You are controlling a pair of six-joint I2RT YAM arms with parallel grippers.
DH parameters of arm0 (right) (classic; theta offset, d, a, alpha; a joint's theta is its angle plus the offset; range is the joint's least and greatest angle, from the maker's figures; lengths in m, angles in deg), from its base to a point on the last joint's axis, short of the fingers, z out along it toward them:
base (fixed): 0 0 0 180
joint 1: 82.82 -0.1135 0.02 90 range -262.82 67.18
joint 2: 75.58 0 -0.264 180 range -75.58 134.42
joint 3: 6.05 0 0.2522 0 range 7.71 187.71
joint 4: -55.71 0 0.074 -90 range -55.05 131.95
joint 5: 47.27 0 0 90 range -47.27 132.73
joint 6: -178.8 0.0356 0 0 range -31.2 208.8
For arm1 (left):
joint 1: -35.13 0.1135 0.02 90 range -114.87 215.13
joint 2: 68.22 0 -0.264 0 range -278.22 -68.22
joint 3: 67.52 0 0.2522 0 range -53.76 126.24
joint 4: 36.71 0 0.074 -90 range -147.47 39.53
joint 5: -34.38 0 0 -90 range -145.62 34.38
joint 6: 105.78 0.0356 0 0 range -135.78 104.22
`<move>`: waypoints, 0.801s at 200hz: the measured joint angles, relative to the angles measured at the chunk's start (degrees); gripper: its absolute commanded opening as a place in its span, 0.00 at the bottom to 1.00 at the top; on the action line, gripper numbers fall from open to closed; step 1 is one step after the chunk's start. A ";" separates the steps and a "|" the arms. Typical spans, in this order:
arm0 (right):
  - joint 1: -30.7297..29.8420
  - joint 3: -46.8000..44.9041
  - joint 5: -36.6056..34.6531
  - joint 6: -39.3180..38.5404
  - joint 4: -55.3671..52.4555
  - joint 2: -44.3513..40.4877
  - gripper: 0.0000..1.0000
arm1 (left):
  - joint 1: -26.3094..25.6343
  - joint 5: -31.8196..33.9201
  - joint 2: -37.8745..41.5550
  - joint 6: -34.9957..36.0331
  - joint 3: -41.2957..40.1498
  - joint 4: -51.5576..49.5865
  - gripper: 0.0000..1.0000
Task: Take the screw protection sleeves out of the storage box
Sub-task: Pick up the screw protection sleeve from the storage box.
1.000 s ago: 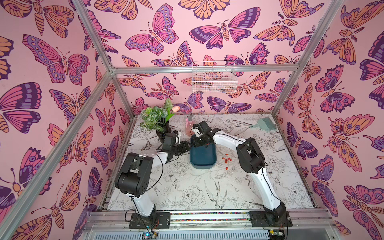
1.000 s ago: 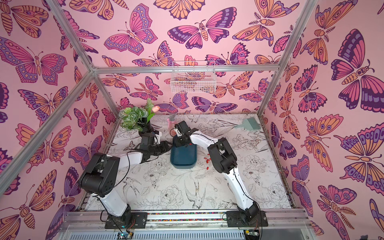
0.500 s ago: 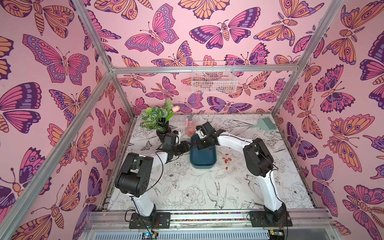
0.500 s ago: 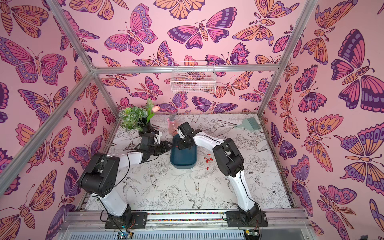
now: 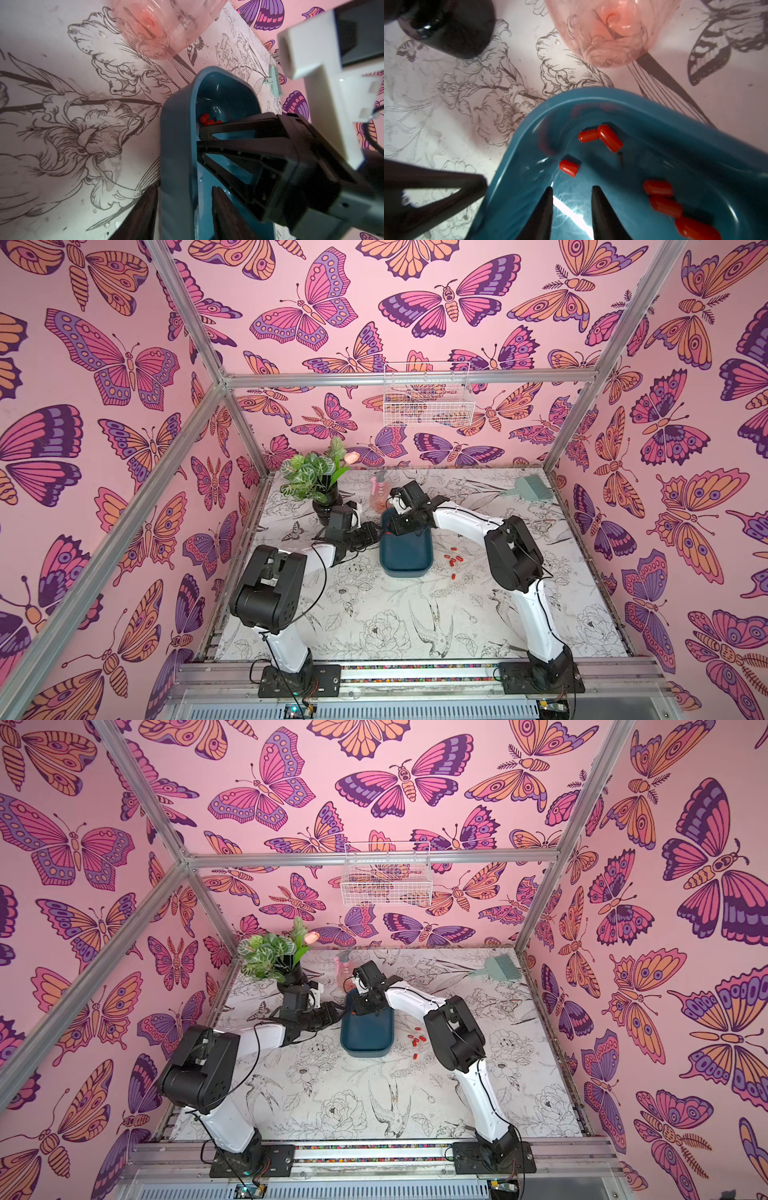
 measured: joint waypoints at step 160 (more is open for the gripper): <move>-3.08 9.79 -5.68 -4.63 -7.50 6.45 0.35 | 0.00 -0.02 -0.02 0.00 0.00 0.00 0.47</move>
